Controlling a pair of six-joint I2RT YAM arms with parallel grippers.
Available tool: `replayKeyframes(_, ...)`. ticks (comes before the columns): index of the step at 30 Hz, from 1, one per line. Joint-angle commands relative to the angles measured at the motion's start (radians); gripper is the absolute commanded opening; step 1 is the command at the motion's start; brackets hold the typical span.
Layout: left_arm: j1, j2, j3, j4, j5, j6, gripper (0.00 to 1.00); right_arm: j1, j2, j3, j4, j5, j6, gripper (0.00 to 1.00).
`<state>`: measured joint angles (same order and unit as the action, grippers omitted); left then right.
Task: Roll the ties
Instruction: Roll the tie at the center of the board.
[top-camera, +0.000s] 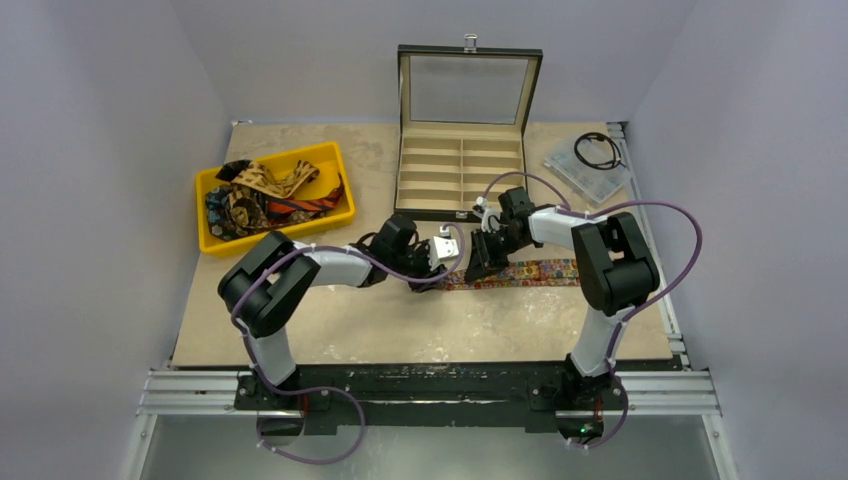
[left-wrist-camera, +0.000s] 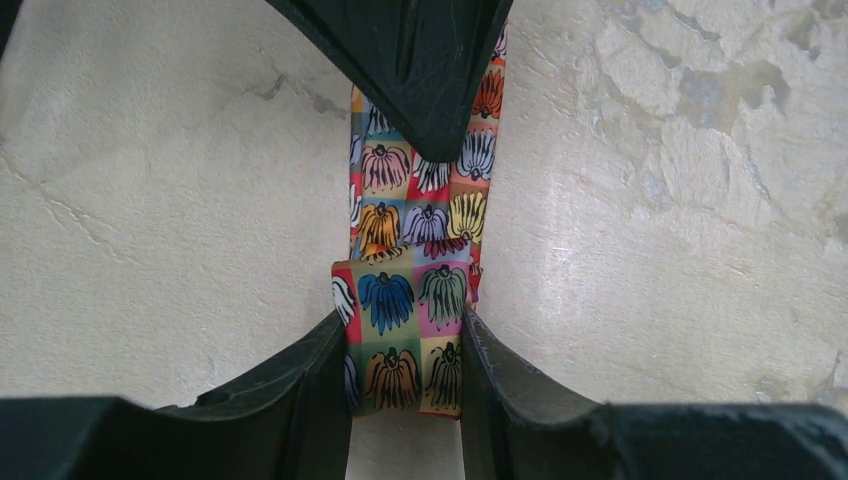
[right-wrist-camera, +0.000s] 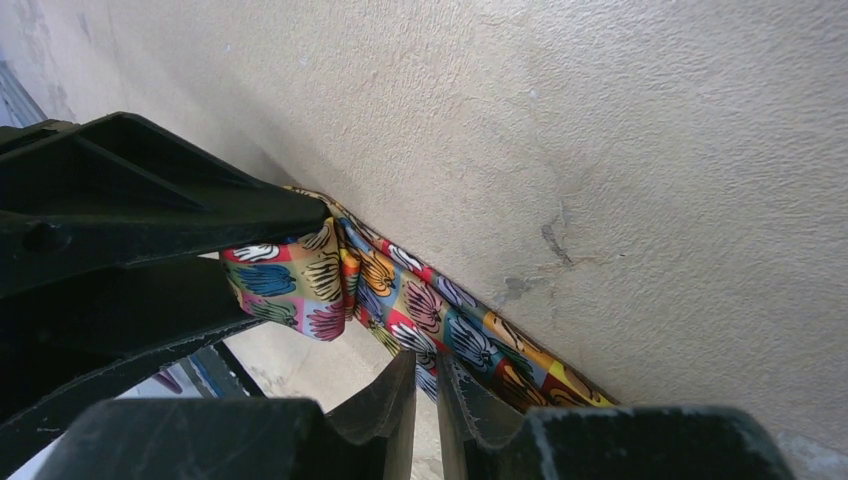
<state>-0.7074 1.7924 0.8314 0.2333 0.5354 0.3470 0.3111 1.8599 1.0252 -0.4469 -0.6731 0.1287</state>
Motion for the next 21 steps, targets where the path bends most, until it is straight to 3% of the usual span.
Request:
replayKeyframes(1,0.007,0.025,0.003,-0.107,-0.073,0.083,0.1,0.001,0.024,-0.014,-0.025,0.154,-0.066,0.16)
replayKeyframes(4,-0.012,0.035,0.012,-0.127,-0.083,0.102,0.1,0.002,-0.021,0.008,-0.005,0.049,-0.041,0.23)
replayKeyframes(9,-0.038,0.038,0.01,-0.137,-0.106,0.126,0.1,0.018,-0.101,0.02,0.066,-0.117,0.08,0.42)
replayKeyframes(21,-0.047,0.046,0.008,-0.143,-0.116,0.142,0.12,0.084,-0.042,-0.023,0.236,-0.168,0.229,0.46)
